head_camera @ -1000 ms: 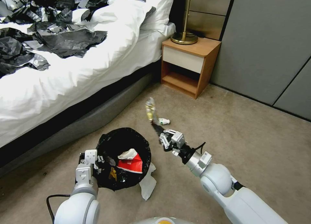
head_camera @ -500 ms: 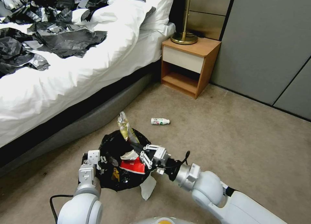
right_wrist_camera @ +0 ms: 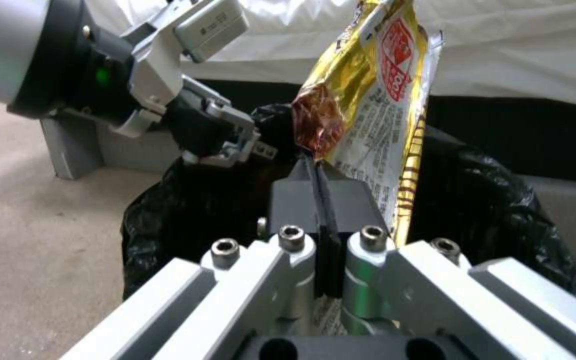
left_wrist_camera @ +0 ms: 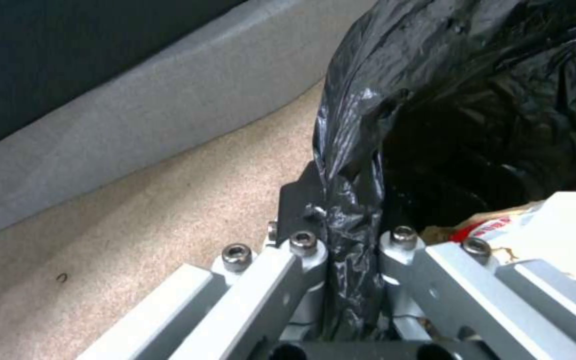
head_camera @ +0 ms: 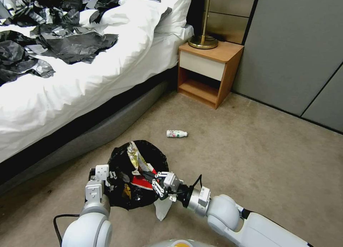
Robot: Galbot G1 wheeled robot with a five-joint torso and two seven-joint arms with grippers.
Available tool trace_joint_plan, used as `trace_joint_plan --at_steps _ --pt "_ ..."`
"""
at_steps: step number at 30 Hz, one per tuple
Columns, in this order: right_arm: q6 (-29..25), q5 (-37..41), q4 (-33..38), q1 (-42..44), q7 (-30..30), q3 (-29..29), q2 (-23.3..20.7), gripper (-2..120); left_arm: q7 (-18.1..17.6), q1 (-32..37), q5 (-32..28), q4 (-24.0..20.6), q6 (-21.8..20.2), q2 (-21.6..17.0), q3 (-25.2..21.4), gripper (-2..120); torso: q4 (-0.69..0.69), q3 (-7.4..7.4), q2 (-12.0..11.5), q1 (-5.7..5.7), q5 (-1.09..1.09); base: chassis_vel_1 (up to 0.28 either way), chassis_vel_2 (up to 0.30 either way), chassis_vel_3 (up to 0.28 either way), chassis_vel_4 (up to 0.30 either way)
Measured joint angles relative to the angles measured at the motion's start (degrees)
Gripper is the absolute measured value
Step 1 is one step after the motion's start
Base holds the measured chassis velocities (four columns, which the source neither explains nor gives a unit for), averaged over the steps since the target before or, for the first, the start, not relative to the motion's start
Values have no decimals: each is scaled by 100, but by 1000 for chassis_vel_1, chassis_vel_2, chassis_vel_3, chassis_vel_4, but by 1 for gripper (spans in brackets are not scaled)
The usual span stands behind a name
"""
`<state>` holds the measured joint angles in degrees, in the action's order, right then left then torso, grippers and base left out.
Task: Pick up the trash bin, then pick up the garbage from the floor and place it into the trash bin.
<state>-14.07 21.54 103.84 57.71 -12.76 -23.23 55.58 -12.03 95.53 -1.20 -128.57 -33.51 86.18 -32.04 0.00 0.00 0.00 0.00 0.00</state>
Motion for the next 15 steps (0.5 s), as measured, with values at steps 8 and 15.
trace_joint_plan --at_steps 8,15 --pt "29 -29 8 -16 -5 -114 -55 25 -1 -22 -3 0 -7 13 7 1 0 0 0 -1 0 0 0 0 0" --pt "34 -70 26 -5 -6 -173 -83 52 -2 -16 -2 -15 -13 16 7 1 0 0 0 0 0 0 0 0 0"
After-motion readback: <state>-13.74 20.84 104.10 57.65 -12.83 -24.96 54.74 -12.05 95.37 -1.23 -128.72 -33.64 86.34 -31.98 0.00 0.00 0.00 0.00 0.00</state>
